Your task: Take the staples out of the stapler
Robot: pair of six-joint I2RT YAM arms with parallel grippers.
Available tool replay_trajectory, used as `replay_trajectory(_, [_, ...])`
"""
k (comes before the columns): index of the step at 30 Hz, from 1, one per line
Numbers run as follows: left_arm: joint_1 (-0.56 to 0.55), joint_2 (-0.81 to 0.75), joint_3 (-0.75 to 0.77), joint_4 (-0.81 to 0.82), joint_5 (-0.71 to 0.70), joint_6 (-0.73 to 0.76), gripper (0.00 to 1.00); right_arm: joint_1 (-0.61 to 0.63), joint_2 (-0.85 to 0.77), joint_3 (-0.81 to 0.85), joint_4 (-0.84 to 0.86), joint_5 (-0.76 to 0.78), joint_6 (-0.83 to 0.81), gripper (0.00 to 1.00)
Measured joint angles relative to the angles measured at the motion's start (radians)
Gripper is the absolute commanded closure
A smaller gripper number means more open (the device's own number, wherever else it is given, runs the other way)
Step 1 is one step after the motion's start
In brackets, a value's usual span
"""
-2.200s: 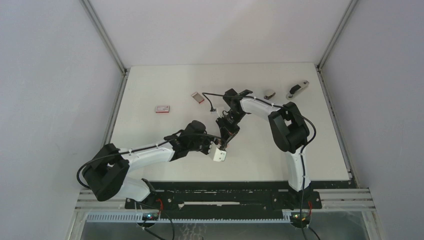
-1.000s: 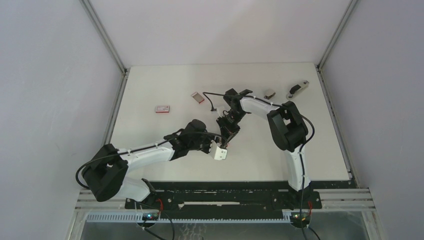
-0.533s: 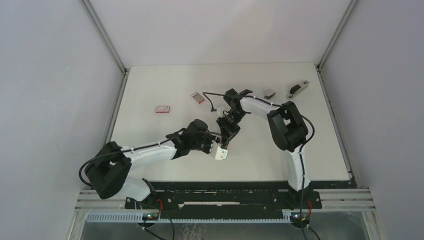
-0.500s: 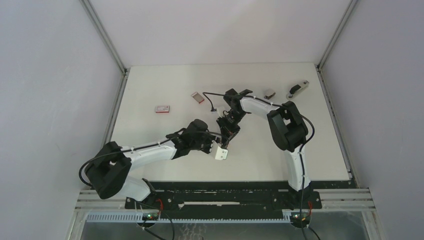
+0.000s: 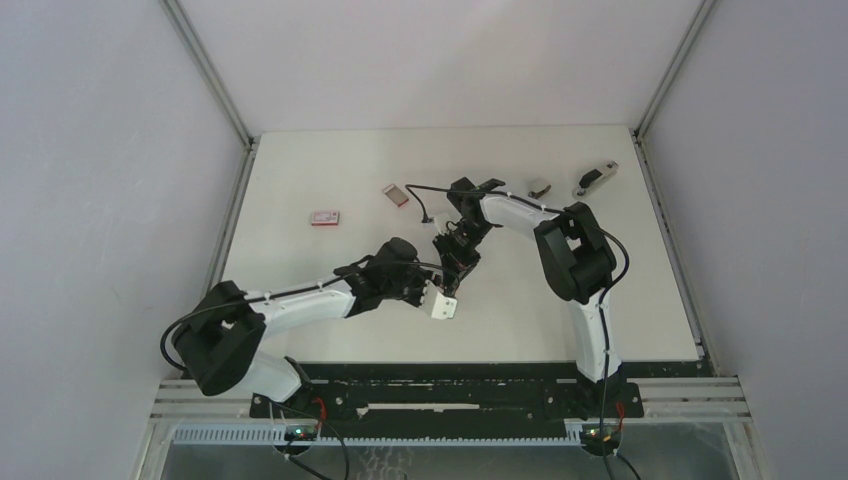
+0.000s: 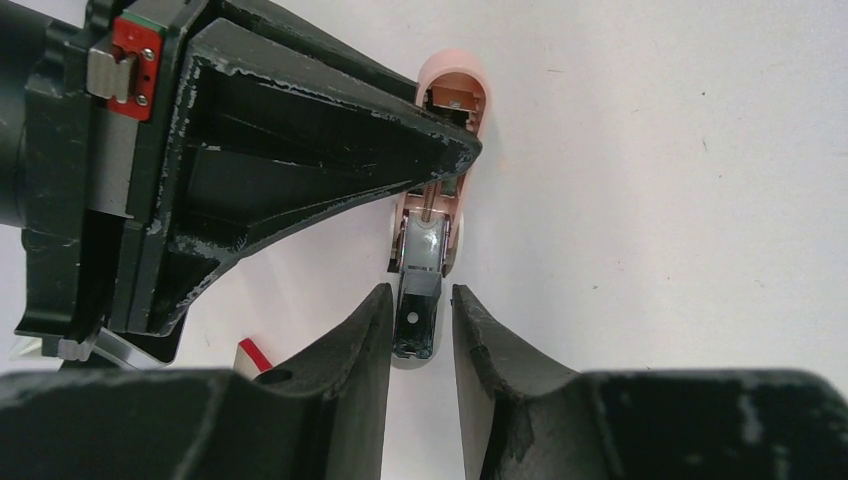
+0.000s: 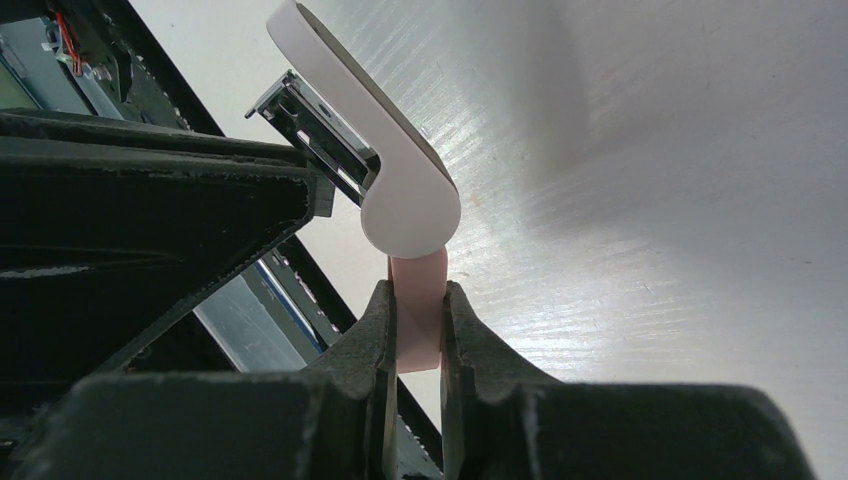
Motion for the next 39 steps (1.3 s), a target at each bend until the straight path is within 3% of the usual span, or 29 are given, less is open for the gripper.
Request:
replay_trajectory(17, [-0.011,0.017,0.0,0.002,-0.001,-0.001,0.74,0.005,0.0,0.0,-0.009,-0.003,-0.001,1.0])
replay_trajectory(39, [-0.013,-0.006,0.001,0.005,0.014,-0.055,0.75,-0.011,0.0,0.001,-0.009,-0.004,-0.001,1.0])
